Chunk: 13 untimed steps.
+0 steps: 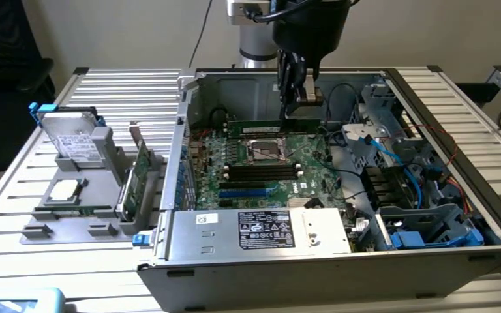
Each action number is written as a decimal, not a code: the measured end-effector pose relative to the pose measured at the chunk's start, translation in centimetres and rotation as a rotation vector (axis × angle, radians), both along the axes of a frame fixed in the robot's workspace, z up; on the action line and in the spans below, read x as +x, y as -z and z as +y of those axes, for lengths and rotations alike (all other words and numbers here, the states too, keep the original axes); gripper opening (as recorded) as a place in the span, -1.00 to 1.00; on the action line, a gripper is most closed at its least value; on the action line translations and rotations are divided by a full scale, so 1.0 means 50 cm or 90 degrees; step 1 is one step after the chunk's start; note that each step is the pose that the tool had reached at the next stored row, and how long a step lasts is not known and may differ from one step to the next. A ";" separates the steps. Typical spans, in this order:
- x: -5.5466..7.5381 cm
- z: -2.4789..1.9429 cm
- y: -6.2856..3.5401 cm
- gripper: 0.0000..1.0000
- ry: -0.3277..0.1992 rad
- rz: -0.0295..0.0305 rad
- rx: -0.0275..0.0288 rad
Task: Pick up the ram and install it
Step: 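Pick up the ram and move it above insertion slot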
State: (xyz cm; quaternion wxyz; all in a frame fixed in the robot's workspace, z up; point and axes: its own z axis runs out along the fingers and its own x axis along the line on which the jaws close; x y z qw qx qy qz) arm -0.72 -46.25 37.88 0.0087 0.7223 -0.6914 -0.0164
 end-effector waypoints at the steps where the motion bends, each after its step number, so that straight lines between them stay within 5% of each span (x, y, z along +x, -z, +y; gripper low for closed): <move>1: 0.000 0.0032 0.001 -0.73 0.000 -0.0002 0.0000; 13: 0.003 0.0542 0.016 -0.73 0.001 -0.0015 0.0000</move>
